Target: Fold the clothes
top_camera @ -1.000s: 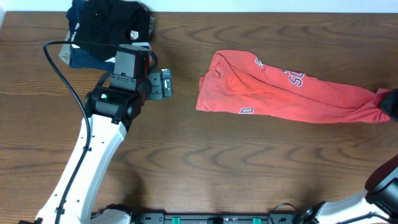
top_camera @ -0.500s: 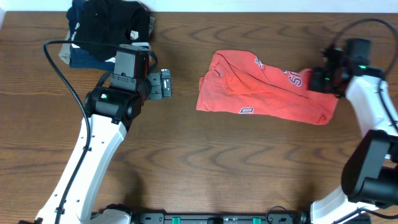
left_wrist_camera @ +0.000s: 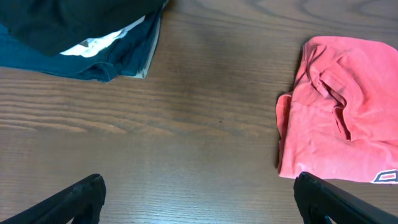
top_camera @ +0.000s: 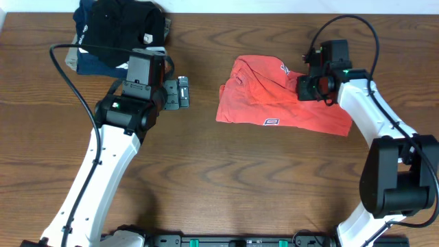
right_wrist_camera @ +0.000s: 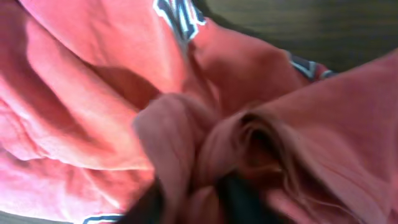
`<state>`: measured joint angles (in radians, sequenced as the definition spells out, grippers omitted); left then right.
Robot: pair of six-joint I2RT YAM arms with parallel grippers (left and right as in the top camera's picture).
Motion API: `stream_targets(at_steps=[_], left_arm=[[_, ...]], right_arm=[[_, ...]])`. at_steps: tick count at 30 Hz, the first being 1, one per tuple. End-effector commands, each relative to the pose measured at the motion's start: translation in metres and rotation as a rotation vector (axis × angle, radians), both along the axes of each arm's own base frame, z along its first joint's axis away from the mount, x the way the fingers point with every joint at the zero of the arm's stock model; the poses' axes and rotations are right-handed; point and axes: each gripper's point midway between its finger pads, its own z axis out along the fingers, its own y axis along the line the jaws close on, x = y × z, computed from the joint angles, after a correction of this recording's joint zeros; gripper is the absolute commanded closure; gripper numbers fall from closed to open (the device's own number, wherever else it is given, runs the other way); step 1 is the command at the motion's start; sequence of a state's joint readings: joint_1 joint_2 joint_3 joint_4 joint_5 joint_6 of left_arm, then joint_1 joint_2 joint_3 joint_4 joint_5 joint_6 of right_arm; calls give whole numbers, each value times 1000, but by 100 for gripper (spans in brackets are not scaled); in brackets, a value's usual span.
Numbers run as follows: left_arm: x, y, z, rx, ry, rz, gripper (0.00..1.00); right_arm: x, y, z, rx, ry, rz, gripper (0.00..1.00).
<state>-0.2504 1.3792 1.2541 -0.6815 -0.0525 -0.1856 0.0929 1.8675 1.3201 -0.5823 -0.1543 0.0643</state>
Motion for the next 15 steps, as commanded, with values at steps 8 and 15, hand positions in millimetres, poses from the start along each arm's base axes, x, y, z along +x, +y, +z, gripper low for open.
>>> stream_targets(at_steps=[8, 15], left_arm=[[4, 3, -1, 14, 1, 9, 2], [9, 2, -8, 17, 15, 8, 2]], right_arm=[[5, -3, 23, 67, -44, -12, 27], [0, -42, 15, -20, -3, -121, 44]])
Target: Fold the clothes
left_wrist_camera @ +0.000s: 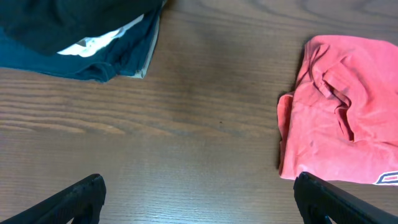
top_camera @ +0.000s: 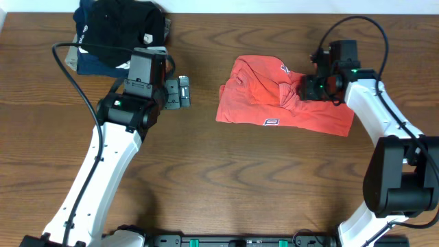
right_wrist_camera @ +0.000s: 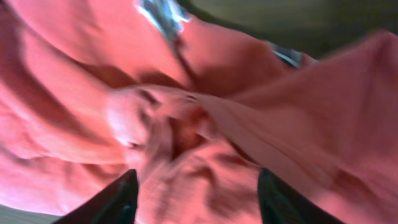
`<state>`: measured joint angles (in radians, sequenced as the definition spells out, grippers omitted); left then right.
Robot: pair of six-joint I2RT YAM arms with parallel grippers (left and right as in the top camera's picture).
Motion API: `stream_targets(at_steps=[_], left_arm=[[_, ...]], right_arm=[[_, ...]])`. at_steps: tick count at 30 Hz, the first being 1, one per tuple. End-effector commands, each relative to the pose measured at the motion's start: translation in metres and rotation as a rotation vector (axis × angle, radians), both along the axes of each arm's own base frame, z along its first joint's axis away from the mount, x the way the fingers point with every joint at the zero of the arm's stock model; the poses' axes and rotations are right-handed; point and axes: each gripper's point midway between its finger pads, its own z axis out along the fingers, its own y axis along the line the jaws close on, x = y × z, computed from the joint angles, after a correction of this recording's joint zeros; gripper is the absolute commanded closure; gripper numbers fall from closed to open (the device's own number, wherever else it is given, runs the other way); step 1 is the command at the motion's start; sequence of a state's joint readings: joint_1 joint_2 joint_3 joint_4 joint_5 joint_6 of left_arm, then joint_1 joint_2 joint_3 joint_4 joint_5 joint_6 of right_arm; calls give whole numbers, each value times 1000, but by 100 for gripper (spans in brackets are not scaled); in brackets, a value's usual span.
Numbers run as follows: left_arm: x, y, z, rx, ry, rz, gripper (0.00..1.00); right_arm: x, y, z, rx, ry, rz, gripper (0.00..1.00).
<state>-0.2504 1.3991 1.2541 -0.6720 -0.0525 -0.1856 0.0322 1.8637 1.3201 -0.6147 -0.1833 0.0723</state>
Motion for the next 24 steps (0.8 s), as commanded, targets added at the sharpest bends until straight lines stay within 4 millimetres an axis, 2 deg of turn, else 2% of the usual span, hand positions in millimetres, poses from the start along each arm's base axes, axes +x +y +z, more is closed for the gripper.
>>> stream_targets(at_steps=[1, 5, 10, 14, 18, 20, 22, 24], left_arm=[[6, 3, -5, 16, 11, 8, 2], [8, 2, -13, 21, 32, 8, 2], [14, 1, -27, 28, 59, 8, 2], [15, 0, -35, 34, 81, 8, 2], [16, 0, -36, 34, 80, 8, 2], [16, 0, -35, 34, 79, 8, 2], [16, 0, -35, 34, 79, 8, 2], [16, 0, -36, 34, 79, 8, 2]], right_arm=[[1, -28, 14, -76, -18, -97, 45], [-1, -39, 12, -93, -5, -129, 49], [0, -41, 9, -91, -2, -138, 52], [0, -42, -4, -94, 27, -153, 52], [0, -42, -20, -94, 55, -153, 54], [3, -42, -25, -93, 54, -155, 62], [10, -42, -25, -92, 29, -155, 79], [18, -41, -23, -90, -3, -156, 90]])
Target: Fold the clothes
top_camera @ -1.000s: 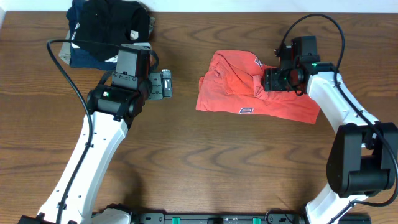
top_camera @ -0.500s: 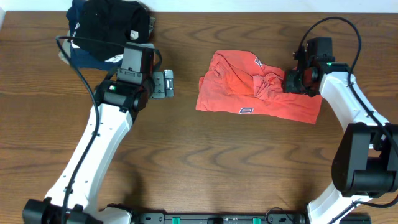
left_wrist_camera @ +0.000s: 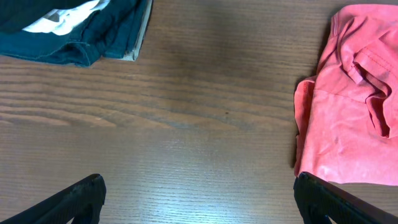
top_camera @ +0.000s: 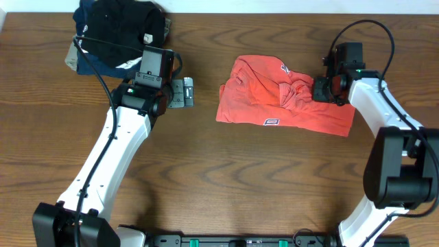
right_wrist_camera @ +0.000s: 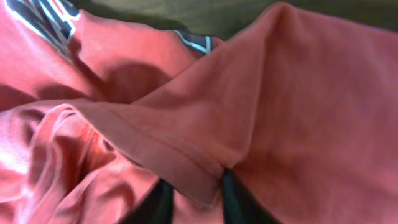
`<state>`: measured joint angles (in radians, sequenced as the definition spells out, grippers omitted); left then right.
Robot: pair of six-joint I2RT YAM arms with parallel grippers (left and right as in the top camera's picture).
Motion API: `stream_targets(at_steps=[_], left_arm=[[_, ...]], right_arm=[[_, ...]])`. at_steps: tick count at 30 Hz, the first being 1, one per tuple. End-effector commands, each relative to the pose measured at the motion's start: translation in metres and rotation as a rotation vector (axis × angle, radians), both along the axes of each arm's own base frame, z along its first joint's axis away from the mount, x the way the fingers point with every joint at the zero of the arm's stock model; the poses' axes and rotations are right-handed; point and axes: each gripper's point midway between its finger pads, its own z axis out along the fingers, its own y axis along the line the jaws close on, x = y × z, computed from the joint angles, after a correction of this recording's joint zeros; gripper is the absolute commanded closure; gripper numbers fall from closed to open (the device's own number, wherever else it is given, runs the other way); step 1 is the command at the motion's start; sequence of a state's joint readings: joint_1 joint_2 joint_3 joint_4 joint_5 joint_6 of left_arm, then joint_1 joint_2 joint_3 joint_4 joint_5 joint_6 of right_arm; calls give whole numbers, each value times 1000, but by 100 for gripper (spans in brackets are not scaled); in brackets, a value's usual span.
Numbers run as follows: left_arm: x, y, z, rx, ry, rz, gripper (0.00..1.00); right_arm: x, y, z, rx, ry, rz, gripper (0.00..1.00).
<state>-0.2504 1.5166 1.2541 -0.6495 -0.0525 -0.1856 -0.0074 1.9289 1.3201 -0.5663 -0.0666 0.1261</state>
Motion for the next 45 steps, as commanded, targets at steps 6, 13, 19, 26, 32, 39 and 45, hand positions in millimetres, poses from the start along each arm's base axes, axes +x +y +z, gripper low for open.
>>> stream_targets(at_steps=[6, 13, 19, 26, 32, 39, 45], left_arm=[[4, 3, 5, 10, -16, 7, 2], [4, 3, 5, 9, -17, 7, 2], [5, 3, 5, 9, -19, 7, 2], [5, 3, 5, 9, -19, 7, 2], [5, 3, 5, 9, -19, 7, 2], [5, 3, 5, 9, -20, 7, 2], [5, 3, 5, 8, -20, 7, 2]], right_arm=[[25, -1, 11, 15, -102, -23, 99], [69, 34, 48, 190, -323, 33, 99], [73, 66, 54, 189, -364, 112, 39], [51, 78, 40, 216, -256, 150, 1], [15, 81, 18, 207, -87, 158, 7], [-11, 62, -1, 18, 35, 109, 23], [-11, 69, -1, 17, 30, 128, 41]])
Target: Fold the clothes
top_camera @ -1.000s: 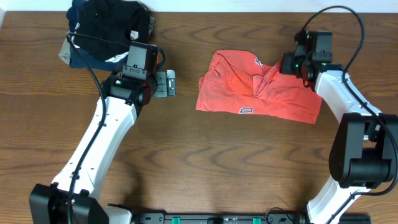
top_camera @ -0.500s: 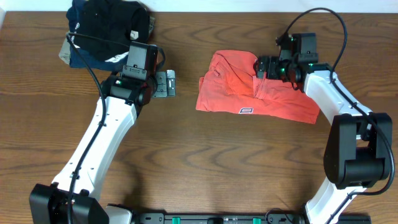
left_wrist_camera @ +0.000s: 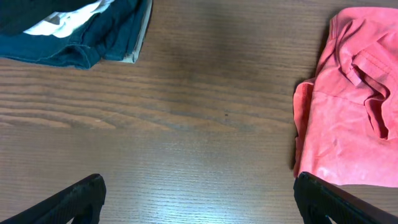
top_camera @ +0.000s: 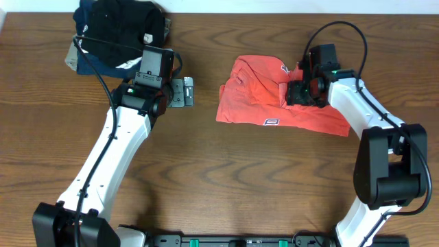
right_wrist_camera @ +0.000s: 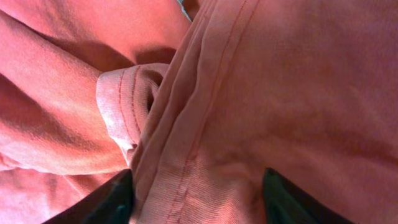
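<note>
A red shirt [top_camera: 267,103] lies crumpled on the wooden table, a thick fold across its middle. My right gripper [top_camera: 302,92] presses down on that fold, open. In the right wrist view its two dark fingertips [right_wrist_camera: 112,199] stand wide apart, with a stitched hem of the red shirt [right_wrist_camera: 205,124] filling the gap. My left gripper [top_camera: 184,92] hovers open over bare wood, left of the shirt. In the left wrist view the left gripper [left_wrist_camera: 202,202] has nothing between its fingers, and the shirt's left edge [left_wrist_camera: 348,106] is at the right.
A pile of dark clothes [top_camera: 116,31], black over navy, sits at the table's far left corner and shows as dark clothes [left_wrist_camera: 74,31] in the left wrist view. The table [top_camera: 219,171] is brown wood. The far table edge runs just behind the pile.
My right gripper was shut on a hem near the shirt's right side. It is now open and further left, on the fold at the shirt's middle. The left arm has not moved.
First my right gripper was shut on bunched cloth at the shirt's middle. Then it was open over the bunch, then shut on a hem further right. Now it is open at the middle again. My left gripper, open throughout, shifted slightly toward the shirt.
</note>
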`<state>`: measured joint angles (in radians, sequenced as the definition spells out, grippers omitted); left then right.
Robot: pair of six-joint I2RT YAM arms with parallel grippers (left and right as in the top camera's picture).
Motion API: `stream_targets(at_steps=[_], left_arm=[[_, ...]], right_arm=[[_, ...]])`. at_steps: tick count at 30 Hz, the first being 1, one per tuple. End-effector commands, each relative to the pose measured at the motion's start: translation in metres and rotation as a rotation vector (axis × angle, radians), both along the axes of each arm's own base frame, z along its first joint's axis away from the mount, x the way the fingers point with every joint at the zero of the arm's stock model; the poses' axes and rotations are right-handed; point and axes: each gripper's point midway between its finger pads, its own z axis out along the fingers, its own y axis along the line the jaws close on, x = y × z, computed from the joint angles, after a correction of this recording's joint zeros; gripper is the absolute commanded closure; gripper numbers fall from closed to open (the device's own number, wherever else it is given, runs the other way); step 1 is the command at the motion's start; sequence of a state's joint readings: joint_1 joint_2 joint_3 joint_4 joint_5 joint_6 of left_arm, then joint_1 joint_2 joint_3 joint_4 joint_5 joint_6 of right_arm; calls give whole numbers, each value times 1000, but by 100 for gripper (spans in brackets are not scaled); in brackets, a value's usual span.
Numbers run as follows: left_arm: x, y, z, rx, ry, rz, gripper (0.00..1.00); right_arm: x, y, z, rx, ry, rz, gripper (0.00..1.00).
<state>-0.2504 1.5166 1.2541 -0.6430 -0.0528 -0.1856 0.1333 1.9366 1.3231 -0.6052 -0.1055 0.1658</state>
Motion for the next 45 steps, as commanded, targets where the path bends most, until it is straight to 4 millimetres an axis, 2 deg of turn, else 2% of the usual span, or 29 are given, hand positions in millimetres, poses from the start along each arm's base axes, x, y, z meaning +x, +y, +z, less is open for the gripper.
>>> stream_targets(at_steps=[1, 3, 7, 8, 12, 15, 21, 23, 27, 37, 38, 39, 41, 43, 45], left_arm=[[4, 3, 4, 9, -14, 7, 2], [4, 3, 4, 9, -14, 7, 2], [4, 3, 4, 9, -14, 7, 2], [4, 3, 5, 9, -16, 7, 2], [4, 3, 5, 9, -17, 7, 2], [4, 3, 5, 9, -17, 7, 2], [4, 3, 5, 9, -17, 7, 2], [4, 3, 5, 8, -16, 7, 2], [4, 3, 5, 8, -16, 7, 2], [4, 1, 5, -3, -14, -1, 2], [4, -1, 4, -11, -12, -6, 2], [4, -2, 4, -16, -13, -10, 2], [5, -5, 3, -25, -10, -17, 2], [5, -16, 0, -63, 0, -76, 2], [4, -37, -2, -128, 12, -191, 2]], right_arm=[[5, 2, 5, -29, -26, 12, 44], [5, 5, 5, -30, -30, 24, 55], [2, 12, 4, -32, -24, 43, 94], [2, 13, 4, -32, -22, 46, 99], [-3, 14, 3, -38, -4, 59, 99], [-9, 15, 9, -34, 10, 61, 99], [-15, 19, 52, -7, -21, 93, 99], [-21, 22, 60, 3, -15, 106, 99], [-41, 28, 55, -11, 55, 149, 99], [-68, 51, 37, -37, 149, 229, 99], [-67, 52, 36, -46, 143, 231, 95], [-64, 51, 37, -51, 134, 229, 76], [-57, 51, 41, -44, 104, 218, 16], [-48, 47, 51, -35, 73, 196, 1], [-37, 39, 66, -29, 34, 171, 1]])
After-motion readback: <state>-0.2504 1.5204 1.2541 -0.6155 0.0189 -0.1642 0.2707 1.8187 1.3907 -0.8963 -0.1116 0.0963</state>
